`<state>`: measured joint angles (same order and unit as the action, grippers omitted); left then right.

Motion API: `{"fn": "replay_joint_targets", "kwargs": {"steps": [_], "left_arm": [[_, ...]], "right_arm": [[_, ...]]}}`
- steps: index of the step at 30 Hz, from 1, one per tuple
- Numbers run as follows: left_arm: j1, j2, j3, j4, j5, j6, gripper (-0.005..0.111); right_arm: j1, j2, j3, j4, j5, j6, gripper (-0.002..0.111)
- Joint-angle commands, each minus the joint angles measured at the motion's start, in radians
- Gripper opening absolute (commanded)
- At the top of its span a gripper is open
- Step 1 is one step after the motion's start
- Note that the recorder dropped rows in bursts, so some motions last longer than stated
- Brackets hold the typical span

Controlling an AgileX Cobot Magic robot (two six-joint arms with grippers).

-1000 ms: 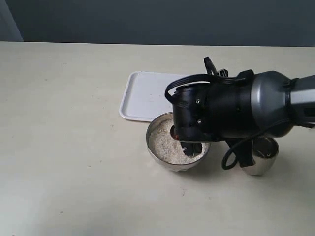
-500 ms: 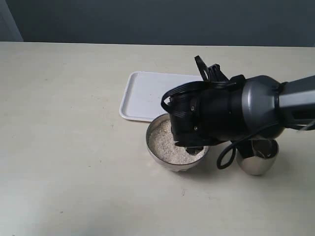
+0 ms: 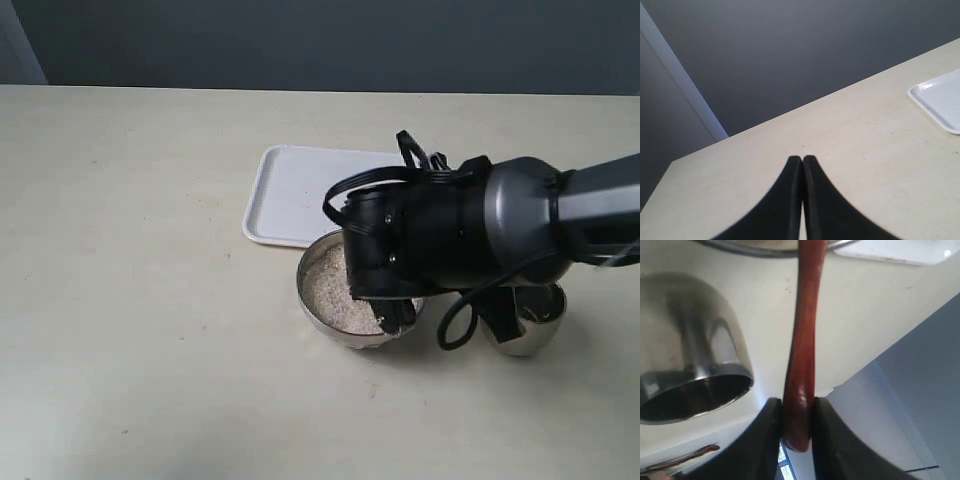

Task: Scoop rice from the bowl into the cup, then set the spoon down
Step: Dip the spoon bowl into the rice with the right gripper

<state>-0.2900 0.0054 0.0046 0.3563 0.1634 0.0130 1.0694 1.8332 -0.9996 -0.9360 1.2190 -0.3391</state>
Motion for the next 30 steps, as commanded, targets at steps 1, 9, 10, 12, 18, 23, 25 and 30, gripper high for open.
{"fn": "replay_joint_targets", "kwargs": {"steps": [1,9,10,12,18,23,25,30], "left_arm": [[-0.001,-0.005,-0.005,-0.001,-0.006,-0.005,0.0],[-0.001,-0.005,-0.005,-0.001,-0.006,-0.005,0.0],[-0.001,-0.005,-0.005,-0.001,-0.006,-0.005,0.0],[-0.001,-0.005,-0.005,-0.001,-0.006,-0.005,0.0],[-0.001,-0.005,-0.005,-0.001,-0.006,-0.005,0.0],[-0.001,-0.005,-0.005,-0.001,-0.006,-0.005,0.0],[-0.001,-0.005,-0.005,-0.001,-0.006,-0.005,0.0],[-0.001,-0.005,-0.005,-0.001,-0.006,-0.005,0.0]], "right_arm": [[0.004,-0.002,-0.001,0.038,0.002,-0.043,-0.001],[0.0,-0.002,-0.055,0.168,0.002,-0.146,-0.001],[0.0,-0.002,-0.062,0.181,0.002,-0.153,-0.001],[0.0,-0.002,-0.07,0.189,0.002,-0.163,-0.001],[-0.081,-0.002,-0.093,0.185,0.002,-0.18,-0.001],[-0.124,-0.002,-0.137,0.26,0.002,-0.2,-0.001],[-0.128,-0.002,-0.145,0.285,0.002,-0.222,-0.001],[-0.143,-0.004,-0.148,0.369,0.002,-0.237,-0.001]]}}
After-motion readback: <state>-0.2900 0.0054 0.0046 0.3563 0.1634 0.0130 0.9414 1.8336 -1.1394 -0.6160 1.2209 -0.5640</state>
